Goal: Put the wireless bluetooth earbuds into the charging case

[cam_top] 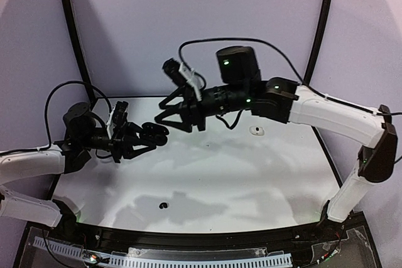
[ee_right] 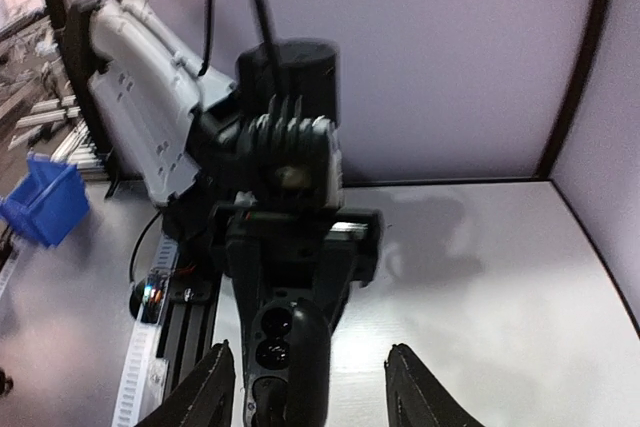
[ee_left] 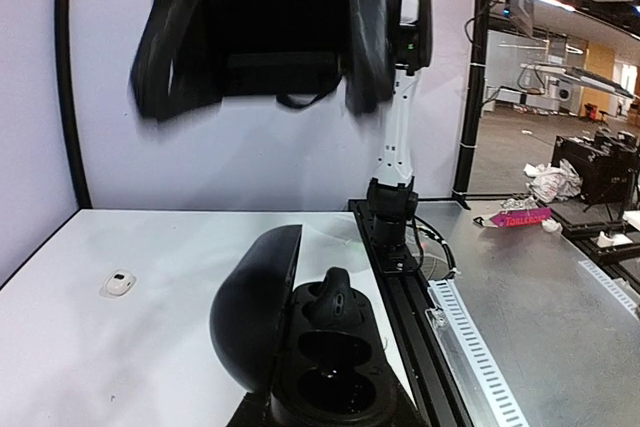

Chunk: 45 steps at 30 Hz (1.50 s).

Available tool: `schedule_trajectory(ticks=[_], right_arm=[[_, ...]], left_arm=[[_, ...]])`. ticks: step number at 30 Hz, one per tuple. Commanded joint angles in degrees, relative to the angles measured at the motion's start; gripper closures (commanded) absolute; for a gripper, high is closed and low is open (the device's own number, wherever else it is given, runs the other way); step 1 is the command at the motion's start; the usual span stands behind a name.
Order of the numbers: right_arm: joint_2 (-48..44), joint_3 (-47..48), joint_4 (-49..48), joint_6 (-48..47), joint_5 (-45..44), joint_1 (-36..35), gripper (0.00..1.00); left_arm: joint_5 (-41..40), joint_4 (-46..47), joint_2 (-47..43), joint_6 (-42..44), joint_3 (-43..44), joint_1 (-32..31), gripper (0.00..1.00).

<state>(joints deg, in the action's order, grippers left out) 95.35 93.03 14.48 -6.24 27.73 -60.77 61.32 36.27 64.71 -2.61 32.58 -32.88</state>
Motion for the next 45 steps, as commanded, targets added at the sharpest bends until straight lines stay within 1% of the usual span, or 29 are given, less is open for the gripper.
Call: schedule_trajectory(ticks=[1,3,5,7,9,10,12,16,19,23,25,28,30,33,36,40,45], right_arm=[[-7.9,-5.4,-8.9,8.1,-6.5,4.0,0.48],[-10.7,-9.8,-11.9,15.3,-6.7,6.9,0.46],[-12.7,-13.7,-13.6,19.6,-7.4,9.3,0.46],[-13.2,-16.1,-11.9,20.5,-10.9,9.6,0.46],[-11.8,-16.7,-7.1,22.1,-15.1,9.6,0.46],[-10.4,-16.6,-4.5,23.0,-15.6,9.6,0.46],[-8.3,-17.2,-2.7,24.5,-16.2,9.5,0.46],[-3.6,-19.5,-2.8,26.6,-16.9,8.3,0.47],[1.7,-17.2,-0.4,25.1,-19.0,5.6,0.47],[12.9,-7.0,8.8,22.0,-21.7,0.2,0.49],[18.1,-3.7,10.8,20.3,-22.2,-2.4,0.49],[20.0,-4.3,8.5,21.3,-21.2,-3.9,0.5],[20.0,-6.6,4.5,23.1,-19.9,-4.3,0.5],[20.4,-7.7,2.0,23.9,-20.9,-5.3,0.51],[23.0,-5.7,2.9,23.1,-21.7,-7.0,0.52],[27.0,-2.4,6.5,21.8,-21.3,-8.6,0.53],[27.0,-3.4,5.9,21.4,-20.8,-8.8,0.56]], left_arm=[[-3.3,0.7,-0.7,-1.6,-1.3,0.0,0.99],[-4.2,1.1,-1.0,-2.5,-1.2,0.1,0.99],[-5.2,1.2,-1.5,-3.5,-1.2,0.2,0.99],[-6.2,1.3,-2.3,-4.5,-1.5,0.5,0.99],[-7.1,1.2,-3.6,-6.1,-1.9,1.1,0.99],[-7.6,1.3,-4.1,-7.1,-2.1,1.6,0.99],[-8.2,1.7,-5.1,-8.7,-2.5,2.6,0.99],[-11.6,1.8,-7.9,-11.2,-3.7,4.4,0.99],[-13.2,0.8,-9.9,-11.5,-4.2,5.2,0.99],[-15.6,-0.2,-12.3,-12.3,-4.6,6.5,0.99],[-16.8,-0.2,-13.5,-13.3,-5.1,7.6,0.99],[-17.6,-0.1,-14.3,-14.0,-5.5,8.5,0.99],[-17.9,0.2,-14.9,-14.8,-5.6,9.5,0.99],[-18.0,0.5,-15.3,-15.7,-5.7,10.3,0.99],[-18.1,0.3,-15.7,-16.0,-5.8,10.7,0.99],[-17.8,0.2,-15.8,-15.4,-6.1,10.7,0.99],[-17.5,0.3,-15.8,-14.5,-6.3,10.7,0.99]])
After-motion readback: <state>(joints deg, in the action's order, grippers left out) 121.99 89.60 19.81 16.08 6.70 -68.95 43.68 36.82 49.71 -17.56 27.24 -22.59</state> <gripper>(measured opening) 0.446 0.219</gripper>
